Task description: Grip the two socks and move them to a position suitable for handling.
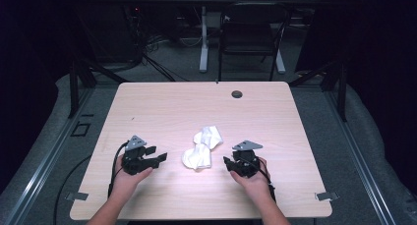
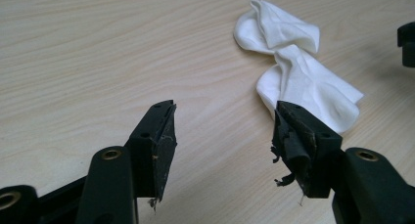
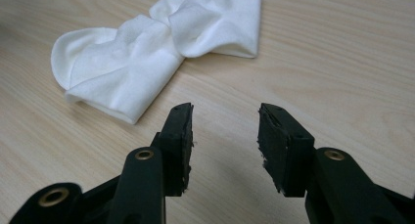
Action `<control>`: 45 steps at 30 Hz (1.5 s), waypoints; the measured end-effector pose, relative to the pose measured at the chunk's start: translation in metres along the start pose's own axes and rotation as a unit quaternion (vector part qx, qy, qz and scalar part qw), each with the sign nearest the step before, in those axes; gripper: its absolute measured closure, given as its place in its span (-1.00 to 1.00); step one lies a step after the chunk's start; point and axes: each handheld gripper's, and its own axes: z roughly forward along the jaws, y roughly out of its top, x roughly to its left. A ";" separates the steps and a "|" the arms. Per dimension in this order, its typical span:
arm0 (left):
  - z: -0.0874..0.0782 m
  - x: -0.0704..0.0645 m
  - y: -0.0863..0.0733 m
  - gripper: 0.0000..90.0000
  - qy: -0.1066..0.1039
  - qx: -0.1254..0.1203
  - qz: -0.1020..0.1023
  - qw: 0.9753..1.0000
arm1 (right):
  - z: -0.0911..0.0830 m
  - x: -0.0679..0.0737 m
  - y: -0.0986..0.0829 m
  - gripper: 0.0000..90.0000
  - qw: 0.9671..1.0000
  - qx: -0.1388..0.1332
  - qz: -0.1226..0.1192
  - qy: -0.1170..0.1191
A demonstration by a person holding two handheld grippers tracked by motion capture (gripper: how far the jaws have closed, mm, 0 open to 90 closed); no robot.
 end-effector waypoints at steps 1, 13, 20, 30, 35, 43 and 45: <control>-0.002 0.002 0.001 -0.03 0.002 -0.002 -0.003 1.000 | 0.000 -0.001 0.000 0.26 1.000 0.007 -0.004 -0.006; -0.005 0.002 -0.001 0.04 -0.005 -0.006 -0.003 1.000 | -0.002 0.006 0.008 0.33 1.000 -0.001 -0.006 0.005; -0.009 -0.007 0.000 0.11 -0.012 -0.008 0.019 1.000 | -0.003 0.019 0.029 0.50 1.000 0.007 -0.001 0.029; -0.002 -0.014 -0.003 0.21 -0.012 0.016 0.035 0.999 | 0.036 0.050 0.047 0.67 0.997 0.035 -0.041 0.047; -0.004 -0.014 -0.003 0.21 -0.012 0.013 0.031 0.999 | 0.051 0.056 0.046 0.70 0.997 0.041 -0.047 0.037; -0.004 -0.015 -0.004 0.21 -0.007 0.010 0.030 0.999 | 0.060 0.059 0.044 0.65 0.997 0.052 -0.047 0.039; -0.004 -0.016 -0.004 0.21 -0.010 0.006 0.033 0.999 | 0.061 0.060 0.043 0.64 0.996 0.057 -0.053 0.039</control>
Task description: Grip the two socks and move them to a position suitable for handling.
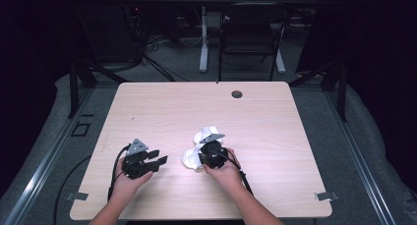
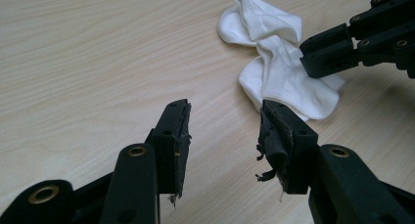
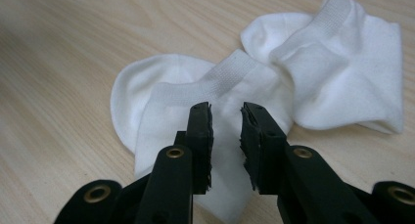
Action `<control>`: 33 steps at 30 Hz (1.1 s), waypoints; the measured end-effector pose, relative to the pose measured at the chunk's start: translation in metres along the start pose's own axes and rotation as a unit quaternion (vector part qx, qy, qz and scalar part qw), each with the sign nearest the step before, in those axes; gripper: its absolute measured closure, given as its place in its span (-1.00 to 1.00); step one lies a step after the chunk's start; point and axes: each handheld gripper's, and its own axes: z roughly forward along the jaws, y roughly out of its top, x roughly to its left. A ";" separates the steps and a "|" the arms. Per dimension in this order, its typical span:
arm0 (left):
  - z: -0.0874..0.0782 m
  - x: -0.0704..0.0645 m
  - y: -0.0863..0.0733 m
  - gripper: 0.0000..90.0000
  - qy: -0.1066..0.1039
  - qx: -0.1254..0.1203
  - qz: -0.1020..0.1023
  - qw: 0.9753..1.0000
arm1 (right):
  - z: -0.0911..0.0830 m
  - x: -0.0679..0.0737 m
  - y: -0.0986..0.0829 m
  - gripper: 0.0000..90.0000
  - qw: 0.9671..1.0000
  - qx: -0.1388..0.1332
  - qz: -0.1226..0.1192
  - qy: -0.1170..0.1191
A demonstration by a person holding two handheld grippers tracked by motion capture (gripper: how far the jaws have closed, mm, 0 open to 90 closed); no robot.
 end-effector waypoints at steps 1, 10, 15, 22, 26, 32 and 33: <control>0.000 0.000 0.000 0.21 -0.001 0.000 0.001 1.000 | 0.001 0.001 -0.001 0.64 1.000 -0.001 0.001 -0.002; -0.001 -0.004 0.000 0.19 -0.005 -0.002 0.002 1.000 | 0.000 0.001 -0.013 0.69 1.000 0.014 -0.006 0.006; 0.000 -0.009 0.000 0.20 -0.009 -0.001 0.003 1.000 | -0.006 0.007 -0.020 0.68 1.000 0.016 -0.011 0.016; 0.003 -0.016 -0.001 0.22 -0.015 0.007 0.011 1.000 | -0.015 0.016 -0.027 0.67 0.999 0.029 -0.036 0.022; 0.005 -0.021 -0.002 0.22 -0.020 0.014 0.016 1.000 | -0.021 0.024 -0.033 0.67 0.998 0.035 -0.042 0.032; 0.009 -0.026 -0.004 0.21 -0.025 0.020 0.019 0.999 | -0.022 0.030 -0.040 0.65 0.998 0.020 -0.047 0.030; 0.009 -0.026 -0.004 0.21 -0.030 0.020 0.020 0.999 | -0.021 0.031 -0.041 0.66 0.998 0.016 -0.050 0.028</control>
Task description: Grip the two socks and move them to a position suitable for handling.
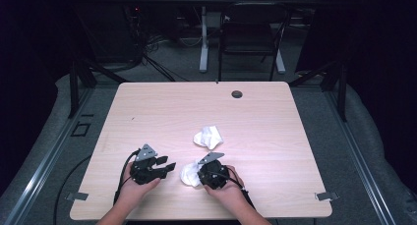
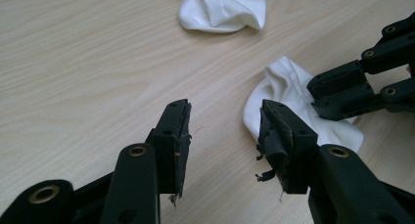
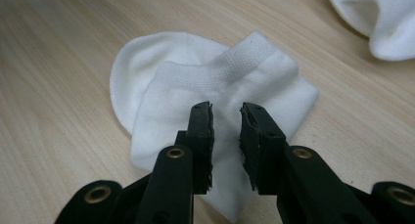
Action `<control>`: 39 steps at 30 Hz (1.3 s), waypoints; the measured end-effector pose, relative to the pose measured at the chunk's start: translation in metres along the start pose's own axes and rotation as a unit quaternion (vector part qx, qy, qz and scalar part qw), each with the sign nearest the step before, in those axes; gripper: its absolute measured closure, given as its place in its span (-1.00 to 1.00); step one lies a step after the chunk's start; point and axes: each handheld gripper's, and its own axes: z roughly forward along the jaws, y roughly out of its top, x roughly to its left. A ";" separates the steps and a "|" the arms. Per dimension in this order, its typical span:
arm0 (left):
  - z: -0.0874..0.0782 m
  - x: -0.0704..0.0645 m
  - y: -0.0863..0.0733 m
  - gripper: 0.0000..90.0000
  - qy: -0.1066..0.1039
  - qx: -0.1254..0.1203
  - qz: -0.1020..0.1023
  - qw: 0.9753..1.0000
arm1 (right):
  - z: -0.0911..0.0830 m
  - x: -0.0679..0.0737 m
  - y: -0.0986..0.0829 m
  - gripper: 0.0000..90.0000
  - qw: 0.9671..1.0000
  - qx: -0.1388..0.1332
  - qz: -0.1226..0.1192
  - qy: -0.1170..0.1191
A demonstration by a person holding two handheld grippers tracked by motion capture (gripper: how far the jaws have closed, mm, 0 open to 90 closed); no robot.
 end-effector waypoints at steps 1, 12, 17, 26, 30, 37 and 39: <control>0.001 -0.001 0.000 0.21 -0.001 0.001 0.001 1.000 | 0.000 0.001 0.000 0.66 1.000 0.000 -0.001 -0.003; 0.007 -0.008 -0.003 0.22 -0.014 0.008 0.001 1.000 | -0.003 0.004 0.001 0.63 1.000 -0.008 -0.001 0.010; 0.009 -0.012 -0.004 0.23 -0.012 0.009 0.006 1.000 | -0.006 0.008 0.002 0.60 1.000 -0.025 0.001 0.015; 0.015 -0.017 -0.007 0.34 -0.024 0.018 0.012 0.999 | -0.007 0.013 0.004 0.54 0.999 -0.036 0.007 0.025; 0.020 -0.018 -0.010 0.38 -0.020 0.032 0.014 0.999 | -0.008 0.015 0.005 0.51 0.999 -0.037 0.011 0.038; 0.023 -0.018 -0.011 0.53 -0.028 0.043 0.005 0.999 | -0.004 0.024 0.005 0.46 0.999 -0.025 -0.010 0.043; 0.024 -0.018 -0.012 0.55 -0.029 0.047 0.007 0.998 | -0.005 0.025 0.004 0.45 0.999 -0.024 -0.017 0.046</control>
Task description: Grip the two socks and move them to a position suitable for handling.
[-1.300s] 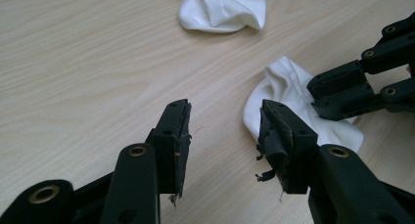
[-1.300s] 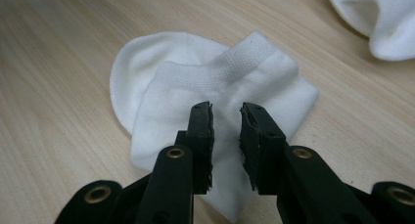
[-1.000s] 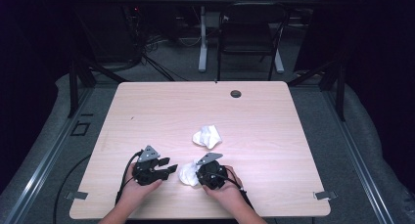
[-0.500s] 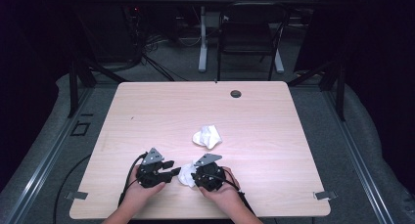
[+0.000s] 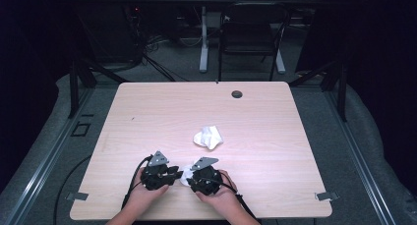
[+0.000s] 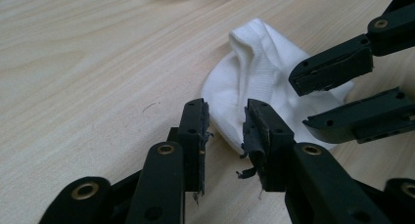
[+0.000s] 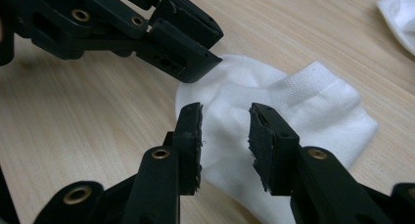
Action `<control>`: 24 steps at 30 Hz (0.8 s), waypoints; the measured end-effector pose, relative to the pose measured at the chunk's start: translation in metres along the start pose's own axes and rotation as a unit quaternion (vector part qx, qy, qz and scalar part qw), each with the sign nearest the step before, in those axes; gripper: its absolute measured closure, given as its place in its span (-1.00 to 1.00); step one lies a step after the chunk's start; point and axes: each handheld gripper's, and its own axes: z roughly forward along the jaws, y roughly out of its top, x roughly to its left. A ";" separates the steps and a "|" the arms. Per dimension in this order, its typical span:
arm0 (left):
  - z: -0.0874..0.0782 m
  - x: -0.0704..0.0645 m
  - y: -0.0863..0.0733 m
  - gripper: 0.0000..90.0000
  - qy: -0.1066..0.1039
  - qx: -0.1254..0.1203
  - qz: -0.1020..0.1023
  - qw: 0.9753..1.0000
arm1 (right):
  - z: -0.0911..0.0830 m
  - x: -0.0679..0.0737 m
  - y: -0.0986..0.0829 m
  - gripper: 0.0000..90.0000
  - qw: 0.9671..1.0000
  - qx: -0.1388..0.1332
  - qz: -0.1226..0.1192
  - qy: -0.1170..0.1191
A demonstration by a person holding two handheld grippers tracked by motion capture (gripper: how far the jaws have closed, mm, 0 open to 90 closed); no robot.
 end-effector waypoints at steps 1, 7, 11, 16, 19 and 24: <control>0.000 0.000 0.000 0.56 0.001 0.002 0.003 1.000 | 0.000 0.001 0.000 0.44 1.000 -0.001 0.001 0.002; 0.002 0.000 -0.001 0.65 0.003 0.006 0.000 1.000 | 0.000 0.007 -0.002 0.39 1.000 0.002 -0.017 0.008; 0.003 0.000 -0.002 0.73 0.005 0.007 0.000 1.000 | 0.004 0.008 -0.003 0.39 1.000 0.009 -0.024 -0.004; 0.005 -0.001 -0.003 0.85 0.004 0.014 0.002 1.000 | 0.009 0.006 -0.005 0.41 1.000 0.015 -0.023 -0.012; 0.005 -0.001 -0.003 0.90 0.005 0.015 0.006 1.000 | 0.010 0.007 -0.006 0.43 0.999 0.011 -0.029 -0.015; 0.007 -0.002 -0.004 0.98 0.006 0.021 0.010 1.000 | 0.010 0.007 -0.007 0.62 0.999 0.009 -0.035 -0.024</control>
